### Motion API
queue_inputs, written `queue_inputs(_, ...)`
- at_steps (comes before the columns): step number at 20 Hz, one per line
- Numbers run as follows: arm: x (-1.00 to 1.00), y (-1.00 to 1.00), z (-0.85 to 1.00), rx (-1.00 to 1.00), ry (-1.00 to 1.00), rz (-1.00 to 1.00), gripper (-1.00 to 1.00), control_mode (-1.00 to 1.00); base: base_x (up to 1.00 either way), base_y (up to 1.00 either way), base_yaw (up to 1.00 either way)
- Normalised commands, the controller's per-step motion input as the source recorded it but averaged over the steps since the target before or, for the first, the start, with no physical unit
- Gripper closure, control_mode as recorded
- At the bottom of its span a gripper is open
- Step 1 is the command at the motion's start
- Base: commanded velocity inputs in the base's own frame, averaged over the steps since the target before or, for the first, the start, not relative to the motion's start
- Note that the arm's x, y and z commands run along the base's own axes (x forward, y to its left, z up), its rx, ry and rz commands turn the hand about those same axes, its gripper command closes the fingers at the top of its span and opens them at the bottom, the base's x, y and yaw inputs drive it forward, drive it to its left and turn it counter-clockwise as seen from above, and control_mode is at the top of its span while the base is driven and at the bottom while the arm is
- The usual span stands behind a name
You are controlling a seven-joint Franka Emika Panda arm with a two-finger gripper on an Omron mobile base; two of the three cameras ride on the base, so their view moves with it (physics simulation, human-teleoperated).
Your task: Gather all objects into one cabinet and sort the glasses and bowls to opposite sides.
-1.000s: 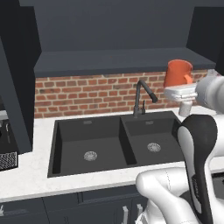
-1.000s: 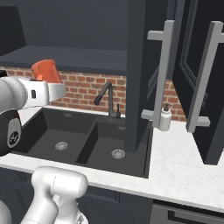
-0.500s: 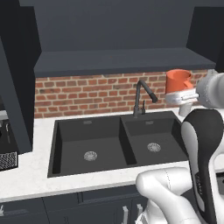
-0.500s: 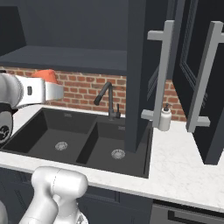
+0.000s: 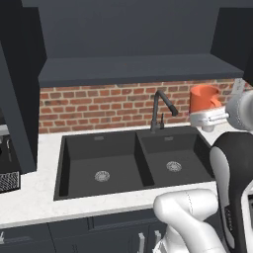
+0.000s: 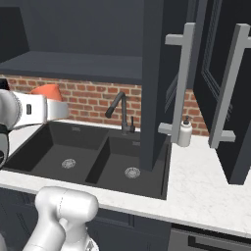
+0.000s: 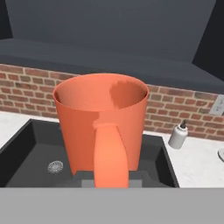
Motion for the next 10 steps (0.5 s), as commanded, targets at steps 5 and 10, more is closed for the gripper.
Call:
queue_inputs(5, -0.06, 0.0, -0.03, 0.0, 0.0, 0.0, 1.0, 1.0, -0.32, 0.0, 0.0)
queue_inputs(10, 0.0, 0.0, 0.0, 0.0, 0.0, 0.0, 1.0, 1.0, -0.89, 0.0, -0.04)
